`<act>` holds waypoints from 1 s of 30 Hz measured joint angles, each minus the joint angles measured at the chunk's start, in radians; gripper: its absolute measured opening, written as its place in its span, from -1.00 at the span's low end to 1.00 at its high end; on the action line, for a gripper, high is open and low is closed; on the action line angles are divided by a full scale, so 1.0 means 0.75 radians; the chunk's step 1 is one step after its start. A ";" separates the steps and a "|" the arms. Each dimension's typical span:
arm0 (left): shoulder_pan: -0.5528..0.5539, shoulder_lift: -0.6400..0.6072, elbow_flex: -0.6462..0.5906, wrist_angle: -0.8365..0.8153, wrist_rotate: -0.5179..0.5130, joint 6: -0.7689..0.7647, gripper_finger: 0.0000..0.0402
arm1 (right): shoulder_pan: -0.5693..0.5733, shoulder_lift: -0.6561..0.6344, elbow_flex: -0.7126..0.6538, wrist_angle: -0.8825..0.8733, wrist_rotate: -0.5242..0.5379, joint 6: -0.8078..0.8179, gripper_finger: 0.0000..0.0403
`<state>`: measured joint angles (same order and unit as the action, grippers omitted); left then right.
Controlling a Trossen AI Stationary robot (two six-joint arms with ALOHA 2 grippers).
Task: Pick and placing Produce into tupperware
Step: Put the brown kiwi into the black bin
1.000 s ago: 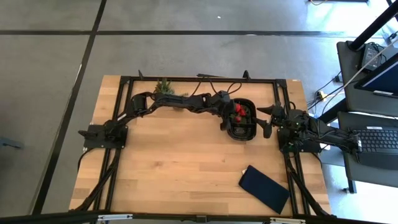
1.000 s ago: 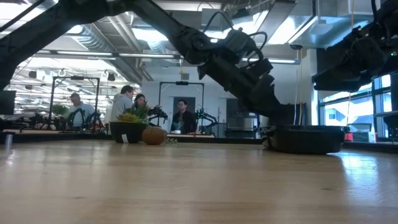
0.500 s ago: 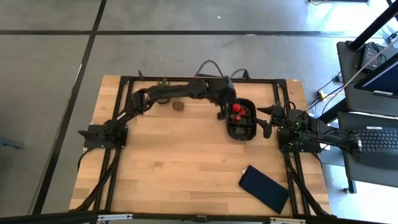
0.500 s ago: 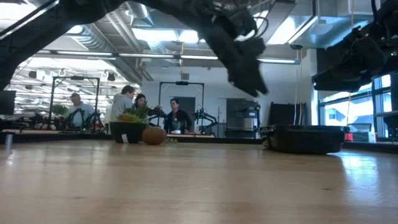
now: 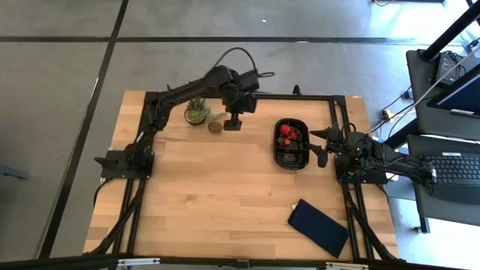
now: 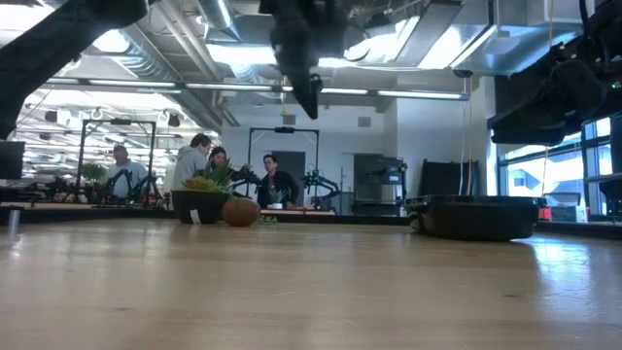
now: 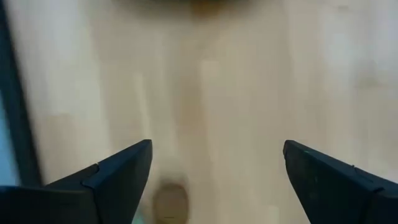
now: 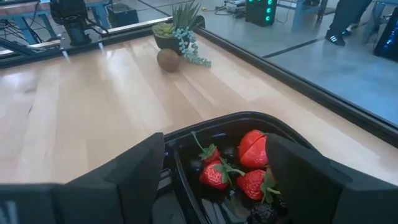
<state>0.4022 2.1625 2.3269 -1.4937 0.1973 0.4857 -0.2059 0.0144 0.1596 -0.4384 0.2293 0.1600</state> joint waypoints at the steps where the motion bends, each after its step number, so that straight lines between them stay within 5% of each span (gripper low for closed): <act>1: 0.015 -0.007 -0.001 -0.021 0.046 0.014 0.76 | 0.000 0.000 0.000 0.001 -0.002 -0.002 0.40; 6: 0.093 -0.017 -0.003 -0.106 0.176 0.030 0.76 | 0.000 0.000 0.000 0.002 -0.003 -0.004 0.40; 12: 0.113 -0.061 -0.029 -0.099 -0.025 0.004 0.76 | 0.000 0.000 0.000 0.001 -0.003 -0.005 0.40; 21: 0.143 -0.210 -0.043 -0.100 -0.080 -0.079 0.76 | -0.001 0.000 0.000 0.001 -0.004 -0.012 0.40; 25: 0.156 -0.312 -0.181 -0.099 -0.085 -0.094 0.76 | -0.001 0.000 0.000 0.001 -0.004 -0.013 0.40; 30: 0.165 -0.485 -0.567 0.103 -0.100 -0.116 0.76 | -0.001 0.000 0.000 0.001 -0.004 -0.015 0.40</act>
<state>0.5262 1.7987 1.9018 -1.4163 0.1226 0.3985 -0.2066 0.0147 0.1596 -0.4377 0.2260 0.1490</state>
